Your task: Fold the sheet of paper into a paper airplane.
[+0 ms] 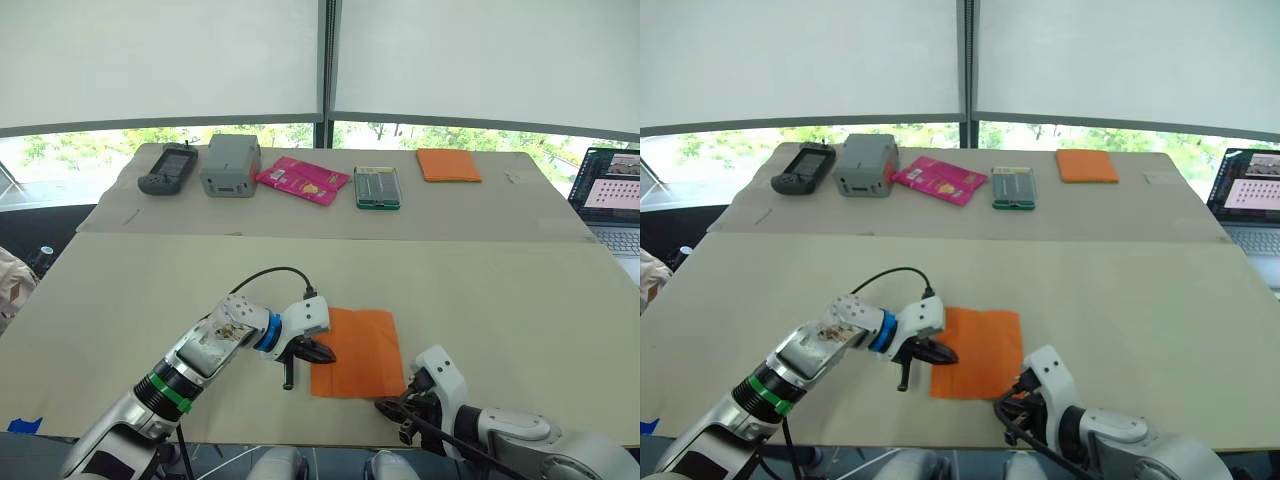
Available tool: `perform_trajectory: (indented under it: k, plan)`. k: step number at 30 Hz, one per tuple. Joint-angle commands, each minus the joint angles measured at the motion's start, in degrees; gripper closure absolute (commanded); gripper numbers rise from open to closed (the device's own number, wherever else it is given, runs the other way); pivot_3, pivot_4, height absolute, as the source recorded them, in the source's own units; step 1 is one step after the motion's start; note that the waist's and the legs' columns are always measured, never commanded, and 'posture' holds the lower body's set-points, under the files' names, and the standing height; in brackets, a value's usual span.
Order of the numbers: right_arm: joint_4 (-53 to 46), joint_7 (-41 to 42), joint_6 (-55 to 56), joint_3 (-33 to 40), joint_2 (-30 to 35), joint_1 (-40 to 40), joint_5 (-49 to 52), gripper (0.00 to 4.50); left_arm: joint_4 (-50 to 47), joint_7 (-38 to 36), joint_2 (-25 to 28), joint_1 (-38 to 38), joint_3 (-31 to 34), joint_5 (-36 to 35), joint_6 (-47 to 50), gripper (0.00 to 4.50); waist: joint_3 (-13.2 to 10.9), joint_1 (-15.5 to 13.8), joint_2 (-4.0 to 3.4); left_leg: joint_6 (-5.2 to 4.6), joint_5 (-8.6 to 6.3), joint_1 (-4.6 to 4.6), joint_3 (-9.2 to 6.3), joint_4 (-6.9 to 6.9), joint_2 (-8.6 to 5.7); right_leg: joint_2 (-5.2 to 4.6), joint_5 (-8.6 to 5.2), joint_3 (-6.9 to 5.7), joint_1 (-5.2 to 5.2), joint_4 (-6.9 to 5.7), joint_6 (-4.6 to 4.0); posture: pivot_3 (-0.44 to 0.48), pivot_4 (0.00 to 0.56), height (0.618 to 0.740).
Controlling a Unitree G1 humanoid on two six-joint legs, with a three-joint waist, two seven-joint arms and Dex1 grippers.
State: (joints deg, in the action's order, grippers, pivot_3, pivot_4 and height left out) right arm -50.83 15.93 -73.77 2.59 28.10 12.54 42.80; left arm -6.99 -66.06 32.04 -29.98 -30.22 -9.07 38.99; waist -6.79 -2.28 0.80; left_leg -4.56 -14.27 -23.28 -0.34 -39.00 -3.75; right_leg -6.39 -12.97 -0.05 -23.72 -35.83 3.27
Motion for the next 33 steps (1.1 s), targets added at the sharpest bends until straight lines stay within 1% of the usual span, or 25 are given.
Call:
perform_trajectory:
  k: [1,2,5,7,9,14,17,21,25,30,33]
  plan:
    - [-2.57,-1.60,5.72,1.20,-0.48,3.13,-3.01,4.45,2.33,-2.35,0.95,0.48,-4.04,1.43,0.79,4.50,0.01,0.00,-0.02,-0.02,-0.02,0.04,0.00,0.00,-0.01,-0.01,-0.08,0.01,0.07,0.01,0.05,0.000,0.150,0.740]
    - [-2.69,-1.51,6.78,1.04,0.04,4.09,-3.83,4.45,2.48,-2.58,0.94,0.33,-4.14,1.45,0.71,4.50,0.01,0.05,-0.02,-0.05,-0.04,0.06,0.00,0.00,-0.04,-0.02,-0.14,0.02,0.11,0.01,0.13,0.000,0.150,0.740]
    - [-1.86,-0.64,17.36,-0.44,0.18,9.24,-9.87,4.45,3.33,-3.58,0.87,-0.39,-4.68,1.68,0.05,4.50,0.01,0.06,-0.02,-0.07,-0.10,0.18,-0.01,0.00,-0.08,-0.03,-0.24,0.04,0.27,0.01,0.24,0.000,0.150,0.740]
    - [-0.79,0.35,23.79,-1.47,-1.32,11.43,-12.22,4.45,3.97,-4.04,0.74,-0.82,-4.94,1.89,-0.44,4.50,0.01,0.15,-0.02,-0.08,-0.12,0.31,0.00,0.01,-0.12,-0.04,-0.32,0.04,0.39,0.01,0.31,0.000,0.150,0.740]
    - [0.22,1.20,29.33,-2.83,-1.97,12.37,-14.95,4.45,4.50,-4.41,0.65,-1.13,-5.11,2.07,-0.86,4.50,0.01,0.21,-0.02,-0.07,-0.15,0.45,0.00,0.02,-0.11,-0.04,-0.39,0.05,0.52,0.01,0.32,0.000,0.150,0.740]
    - [4.18,3.21,41.04,-5.32,-4.54,13.23,-19.76,4.45,5.46,-4.79,0.38,-1.68,-5.30,2.32,-1.66,4.50,0.01,0.19,-0.03,-0.09,-0.18,0.47,0.00,0.02,-0.12,-0.05,-0.47,0.06,0.52,0.00,0.38,0.000,0.150,0.740]
    - [6.53,5.15,46.63,-6.21,-3.99,13.00,-22.82,4.45,5.58,-4.85,0.37,-1.69,-5.24,2.31,-1.75,4.50,0.01,0.18,-0.03,-0.10,-0.19,0.47,-0.01,0.02,-0.15,-0.06,-0.48,0.07,0.52,-0.01,0.38,0.000,0.150,0.740]
    - [7.83,7.88,50.56,-7.40,-2.92,12.00,-24.54,4.45,5.52,-4.64,0.40,-1.54,-5.05,2.33,-1.65,4.50,0.00,0.19,-0.03,-0.09,-0.19,0.48,-0.02,0.02,-0.14,-0.06,-0.49,0.07,0.52,-0.01,0.37,0.000,0.150,0.740]
    - [8.90,12.91,50.88,-7.76,-1.01,10.64,-22.24,4.45,5.06,-4.06,0.46,-1.14,-4.66,2.13,-1.07,4.50,0.00,0.19,-0.03,-0.09,-0.20,0.48,-0.02,0.02,-0.14,-0.06,-0.49,0.07,0.52,-0.01,0.37,0.000,0.150,0.740]
    - [12.44,20.74,50.27,-9.30,3.23,5.10,-20.57,4.45,3.38,-2.91,1.05,-0.01,-3.63,1.68,0.44,4.50,0.00,0.19,-0.03,-0.10,-0.20,0.48,-0.02,0.02,-0.13,-0.07,-0.50,0.10,0.55,0.01,0.36,0.000,0.150,0.740]
    - [14.18,24.08,49.89,-10.46,5.33,2.31,-20.47,4.45,1.98,-2.40,1.85,0.87,-2.83,1.42,1.35,4.50,0.00,0.21,-0.02,-0.10,-0.21,0.48,-0.02,0.03,-0.12,-0.07,-0.52,0.10,0.54,0.01,0.32,0.000,0.150,0.740]
